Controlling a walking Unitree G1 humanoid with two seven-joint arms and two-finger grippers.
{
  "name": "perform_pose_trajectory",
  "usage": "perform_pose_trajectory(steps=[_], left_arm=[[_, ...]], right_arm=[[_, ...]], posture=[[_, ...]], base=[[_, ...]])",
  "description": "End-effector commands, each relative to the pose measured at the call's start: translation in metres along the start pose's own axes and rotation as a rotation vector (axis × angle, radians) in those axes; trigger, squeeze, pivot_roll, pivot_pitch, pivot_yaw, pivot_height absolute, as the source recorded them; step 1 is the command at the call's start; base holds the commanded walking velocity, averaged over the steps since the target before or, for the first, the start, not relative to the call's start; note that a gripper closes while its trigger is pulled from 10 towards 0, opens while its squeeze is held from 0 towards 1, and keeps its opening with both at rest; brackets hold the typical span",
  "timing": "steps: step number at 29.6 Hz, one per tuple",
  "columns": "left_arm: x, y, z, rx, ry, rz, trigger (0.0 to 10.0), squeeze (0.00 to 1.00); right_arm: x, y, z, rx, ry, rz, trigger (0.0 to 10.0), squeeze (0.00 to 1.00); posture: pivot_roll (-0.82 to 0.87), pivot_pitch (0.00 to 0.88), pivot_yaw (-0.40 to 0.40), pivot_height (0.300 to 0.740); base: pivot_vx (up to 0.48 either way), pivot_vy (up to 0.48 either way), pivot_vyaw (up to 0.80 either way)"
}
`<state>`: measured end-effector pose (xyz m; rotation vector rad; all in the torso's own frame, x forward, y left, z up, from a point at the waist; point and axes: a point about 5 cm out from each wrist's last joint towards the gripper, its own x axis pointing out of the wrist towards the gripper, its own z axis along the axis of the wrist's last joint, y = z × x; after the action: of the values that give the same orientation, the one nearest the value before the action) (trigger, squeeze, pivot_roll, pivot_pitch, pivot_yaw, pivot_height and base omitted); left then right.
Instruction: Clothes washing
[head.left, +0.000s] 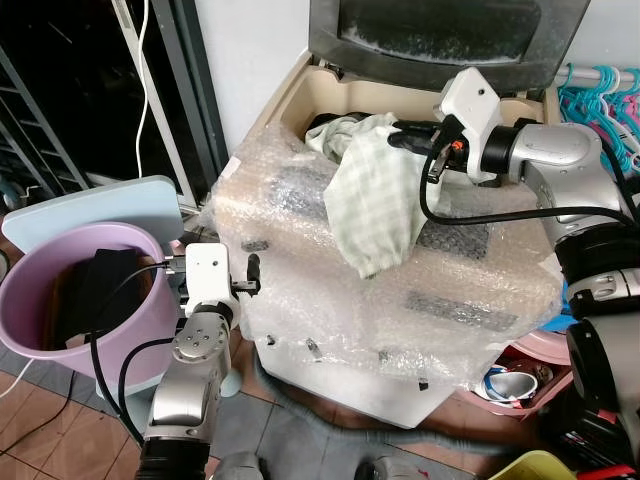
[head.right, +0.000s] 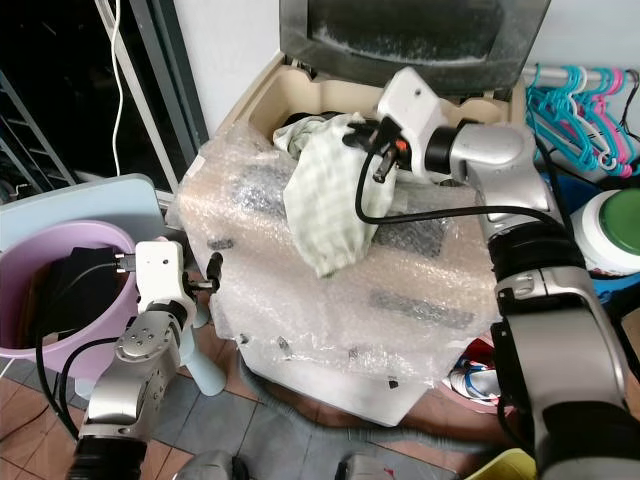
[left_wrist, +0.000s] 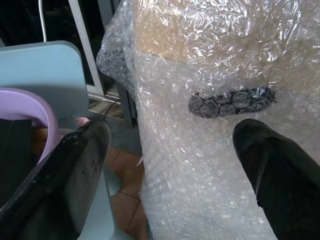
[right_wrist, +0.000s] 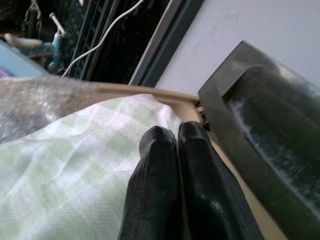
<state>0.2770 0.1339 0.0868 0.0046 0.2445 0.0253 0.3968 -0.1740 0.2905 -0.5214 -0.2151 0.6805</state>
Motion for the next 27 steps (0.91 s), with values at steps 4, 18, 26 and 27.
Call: perform_pose_trajectory(steps=[4, 18, 26, 27], left_arm=[[0.002, 0.001, -0.001, 0.005, 0.005, 0.017, 10.0, 0.0], [0.001, 0.002, -0.002, 0.007, 0.0, 0.016, 10.0, 0.0], [-0.001, 0.001, 0.001, -0.025, -0.026, 0.018, 10.0, 0.0], [-0.002, 0.001, 0.002, -0.026, -0.03, 0.017, 10.0, 0.0]], right_arm=[[0.005, -0.016, 0.035, -0.095, -0.185, -0.186, 0.1, 0.0], [-0.031, 0.053, -0.04, -0.082, -0.146, -0.235, 10.0, 1.0], [-0.069, 0.088, -0.058, 0.096, -0.134, -0.439, 10.0, 1.0], [-0.074, 0.094, -0.059, 0.092, -0.128, -0.457, 10.0, 1.0]], posture=[[-0.03, 0.0, -0.009, 0.74], [-0.07, 0.0, 0.037, 0.74], [-0.08, 0.0, 0.042, 0.74], [-0.08, 0.0, 0.042, 0.74]], base=[[0.0, 0.0, 0.0], [0.0, 0.0, 0.0], [0.0, 0.0, 0.0], [0.0, 0.0, 0.0]])
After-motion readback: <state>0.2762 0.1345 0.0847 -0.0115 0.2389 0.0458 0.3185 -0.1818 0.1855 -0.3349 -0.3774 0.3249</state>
